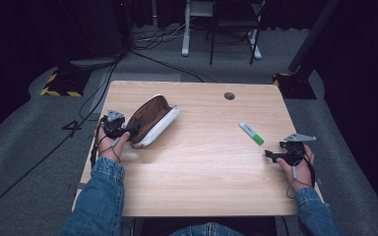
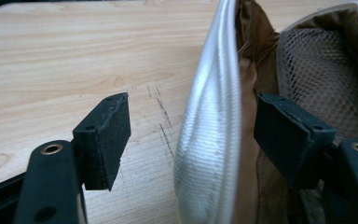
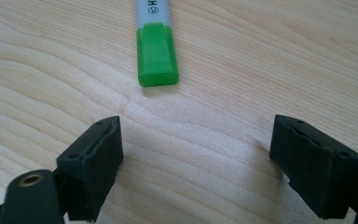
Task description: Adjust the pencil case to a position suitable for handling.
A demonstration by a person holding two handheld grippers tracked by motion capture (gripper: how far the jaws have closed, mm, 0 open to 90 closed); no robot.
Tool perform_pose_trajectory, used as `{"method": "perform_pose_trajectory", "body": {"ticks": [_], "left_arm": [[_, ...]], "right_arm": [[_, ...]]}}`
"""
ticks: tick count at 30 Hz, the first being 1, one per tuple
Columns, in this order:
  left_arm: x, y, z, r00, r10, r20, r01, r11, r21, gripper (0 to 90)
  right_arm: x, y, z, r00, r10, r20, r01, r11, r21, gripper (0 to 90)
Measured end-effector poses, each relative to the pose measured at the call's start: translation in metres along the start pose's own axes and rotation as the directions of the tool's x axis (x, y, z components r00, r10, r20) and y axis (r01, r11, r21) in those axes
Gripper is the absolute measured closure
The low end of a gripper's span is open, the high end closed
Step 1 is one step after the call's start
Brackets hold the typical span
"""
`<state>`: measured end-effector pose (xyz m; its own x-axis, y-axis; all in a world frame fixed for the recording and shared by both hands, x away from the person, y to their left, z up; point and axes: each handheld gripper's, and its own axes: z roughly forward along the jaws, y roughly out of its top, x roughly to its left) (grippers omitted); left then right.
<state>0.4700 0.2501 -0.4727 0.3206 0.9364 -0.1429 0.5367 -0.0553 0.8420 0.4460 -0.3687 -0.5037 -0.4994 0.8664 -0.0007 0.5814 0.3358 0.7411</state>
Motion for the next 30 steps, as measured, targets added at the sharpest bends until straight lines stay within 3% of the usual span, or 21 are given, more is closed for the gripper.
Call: {"method": "perform_pose_trajectory", "body": {"ticks": [6,15,23,27,30], "left_arm": [[0.004,-0.003,0.009,0.9996,-0.026,0.007,0.026,0.9997,0.001,31.2],[0.005,-0.007,0.016,1.0000,0.001,0.003,-0.001,0.9998,0.018,42.7],[0.003,-0.009,0.019,0.9988,0.032,0.037,-0.033,0.9990,0.031,66.8],[0.002,-0.009,0.017,0.9983,0.029,0.050,-0.031,0.9988,0.039,77.8],[0.003,-0.009,0.017,0.9979,0.008,0.065,-0.011,0.9989,0.045,80.5]], "right_arm": [[0.000,0.000,0.000,1.0000,0.000,0.001,0.000,1.000,-0.001,17.2],[0.000,0.000,0.000,1.0000,-0.001,0.001,0.001,1.000,-0.001,17.4],[0.001,0.000,0.000,1.0000,0.001,0.002,-0.001,1.000,-0.001,17.7],[0.001,0.000,0.000,1.0000,0.002,0.003,-0.002,1.000,-0.001,17.8],[0.001,0.000,0.000,1.0000,0.002,0.004,-0.002,1.000,-0.002,17.8]]}}
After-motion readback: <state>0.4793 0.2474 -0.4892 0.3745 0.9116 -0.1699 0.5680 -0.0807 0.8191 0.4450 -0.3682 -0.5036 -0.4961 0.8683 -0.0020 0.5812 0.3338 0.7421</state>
